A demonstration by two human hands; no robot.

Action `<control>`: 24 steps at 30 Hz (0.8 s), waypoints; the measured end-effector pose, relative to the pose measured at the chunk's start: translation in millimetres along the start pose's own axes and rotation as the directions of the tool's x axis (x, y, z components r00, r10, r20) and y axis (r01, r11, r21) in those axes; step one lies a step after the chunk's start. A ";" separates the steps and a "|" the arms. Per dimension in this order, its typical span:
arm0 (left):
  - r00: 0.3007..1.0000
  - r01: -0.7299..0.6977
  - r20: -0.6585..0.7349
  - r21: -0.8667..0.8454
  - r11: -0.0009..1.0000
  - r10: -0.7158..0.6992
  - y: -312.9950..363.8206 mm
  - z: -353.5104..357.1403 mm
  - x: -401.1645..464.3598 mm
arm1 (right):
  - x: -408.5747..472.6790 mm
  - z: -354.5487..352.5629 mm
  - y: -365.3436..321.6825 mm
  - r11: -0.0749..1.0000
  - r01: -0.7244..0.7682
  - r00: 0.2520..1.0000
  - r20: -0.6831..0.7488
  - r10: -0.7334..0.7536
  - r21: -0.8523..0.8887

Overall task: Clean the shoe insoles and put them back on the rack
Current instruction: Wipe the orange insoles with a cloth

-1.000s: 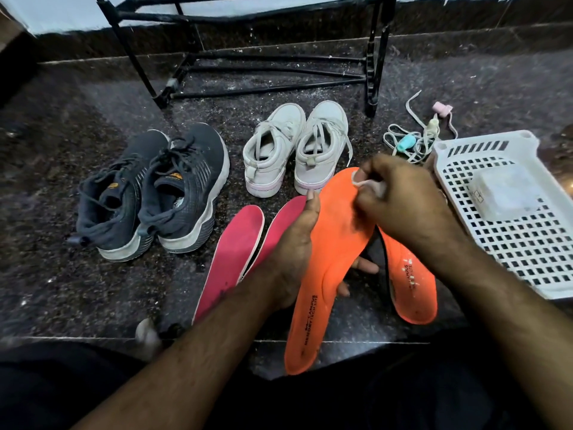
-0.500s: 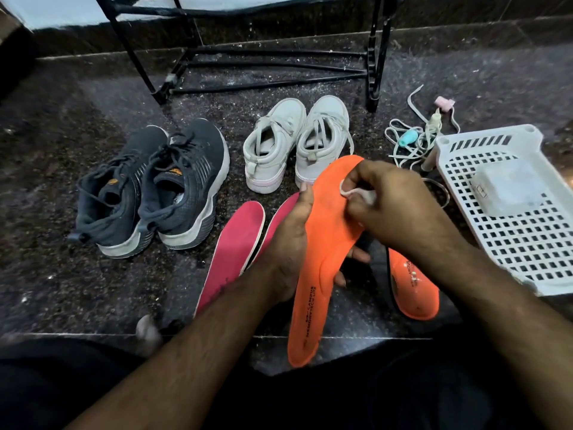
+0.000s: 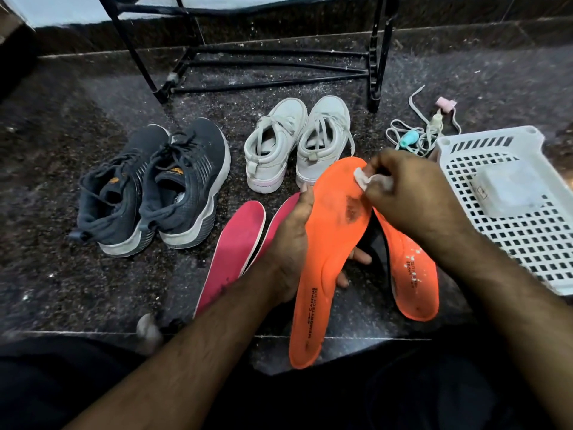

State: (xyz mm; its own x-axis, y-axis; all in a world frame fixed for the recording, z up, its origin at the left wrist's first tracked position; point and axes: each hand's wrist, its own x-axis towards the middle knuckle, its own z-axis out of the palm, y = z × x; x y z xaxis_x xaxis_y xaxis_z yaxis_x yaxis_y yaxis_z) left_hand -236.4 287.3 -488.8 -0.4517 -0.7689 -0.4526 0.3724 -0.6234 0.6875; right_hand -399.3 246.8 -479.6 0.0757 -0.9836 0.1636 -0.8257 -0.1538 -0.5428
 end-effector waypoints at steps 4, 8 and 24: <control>0.999 0.049 0.014 0.031 0.998 -0.049 -17.0 -25.4 -2.6 | -11.9 14.2 -20.6 0.986 0.165 0.984 0.062 -0.166 0.024; 0.994 -0.018 -0.111 -0.057 0.998 0.011 -12.7 -17.0 -3.1 | -36.6 28.2 -46.1 0.937 0.303 0.924 0.188 -0.333 0.173; 0.950 -0.158 -0.291 -0.145 0.977 0.110 -4.0 -27.6 1.5 | -45.3 30.3 -52.5 0.936 0.278 0.915 0.238 -0.327 0.217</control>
State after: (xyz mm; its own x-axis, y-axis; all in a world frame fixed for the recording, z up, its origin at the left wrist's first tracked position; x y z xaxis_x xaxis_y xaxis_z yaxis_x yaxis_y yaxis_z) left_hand -216.1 284.8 -508.0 -0.1524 -0.8406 -0.5197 0.5527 -0.5084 0.6603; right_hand -342.4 296.5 -483.5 0.4722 -0.8717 0.1311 -0.6303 -0.4378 -0.6411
